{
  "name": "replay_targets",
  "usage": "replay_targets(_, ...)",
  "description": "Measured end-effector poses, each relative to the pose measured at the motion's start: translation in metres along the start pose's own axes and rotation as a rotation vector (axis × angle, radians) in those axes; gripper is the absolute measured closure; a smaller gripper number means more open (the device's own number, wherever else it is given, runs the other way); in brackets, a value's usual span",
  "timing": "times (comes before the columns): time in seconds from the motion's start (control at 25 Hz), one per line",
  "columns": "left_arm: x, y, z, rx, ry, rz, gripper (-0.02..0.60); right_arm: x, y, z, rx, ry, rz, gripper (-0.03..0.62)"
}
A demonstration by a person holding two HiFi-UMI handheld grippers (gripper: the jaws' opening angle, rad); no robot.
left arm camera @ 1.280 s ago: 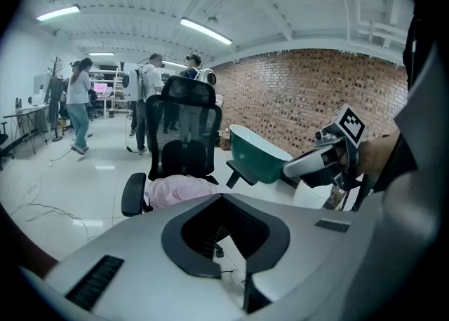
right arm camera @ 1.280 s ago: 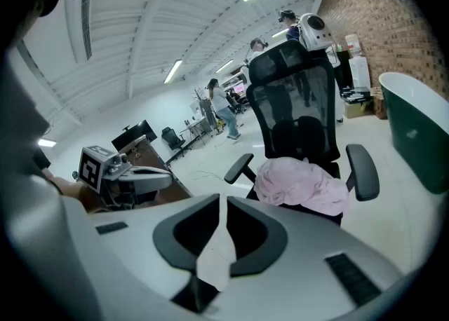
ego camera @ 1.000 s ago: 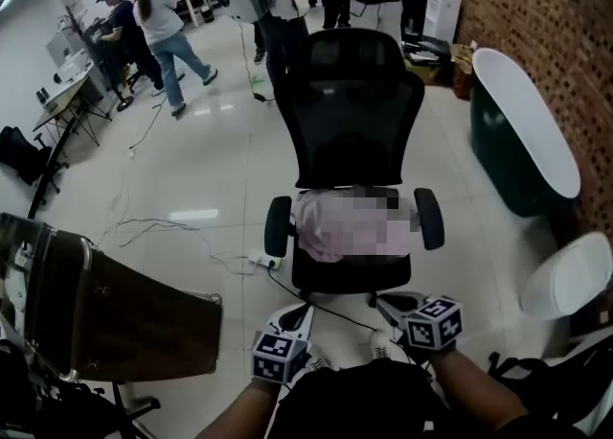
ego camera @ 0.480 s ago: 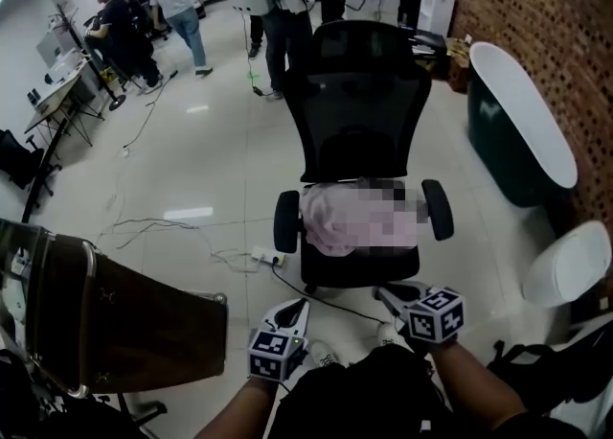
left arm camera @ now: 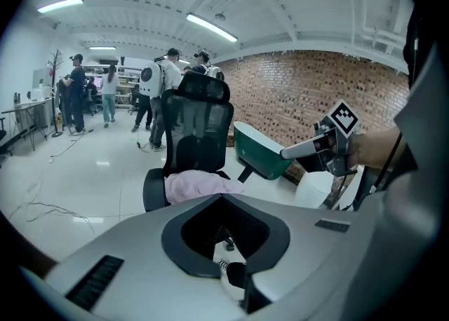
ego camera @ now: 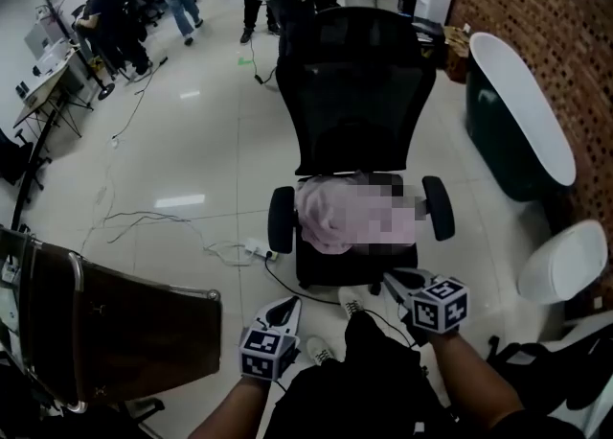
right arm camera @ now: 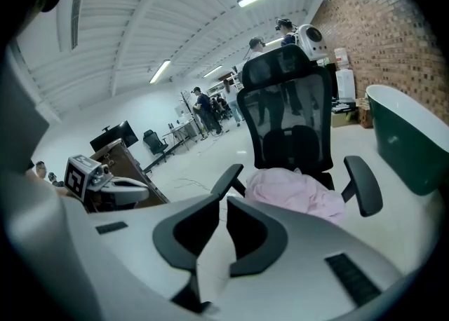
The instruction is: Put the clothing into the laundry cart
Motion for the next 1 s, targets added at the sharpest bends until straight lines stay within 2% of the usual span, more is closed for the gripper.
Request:
replay_targets(0.36,-0.053,-0.036,-0.018,0.025,-0.081,-0.012,0.583,-0.06,-0.021,0.062,0.018,-0.076,-0.055,0.54)
replay_targets(0.72,-0.134,-0.065,-0.032,0.064,-0.129,-0.036,0.583,-0.132,-0.033,0.12,0.017,-0.166,-0.112,0.54)
replay_targets(1.0,-0.186,-0.078,-0.049,0.094,-0.183,-0.041,0.583,-0.187,-0.03,0.175,0.025,-0.188,-0.157,0.539)
Point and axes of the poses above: the fingertips, and each gripper's own axes: x backward along the fingers, z to its right, y out of its underside, the point moved 5 cm from there along x, backward along the fingers, and after that the axes turned 15 degrees about x, right-handed, at the moved point
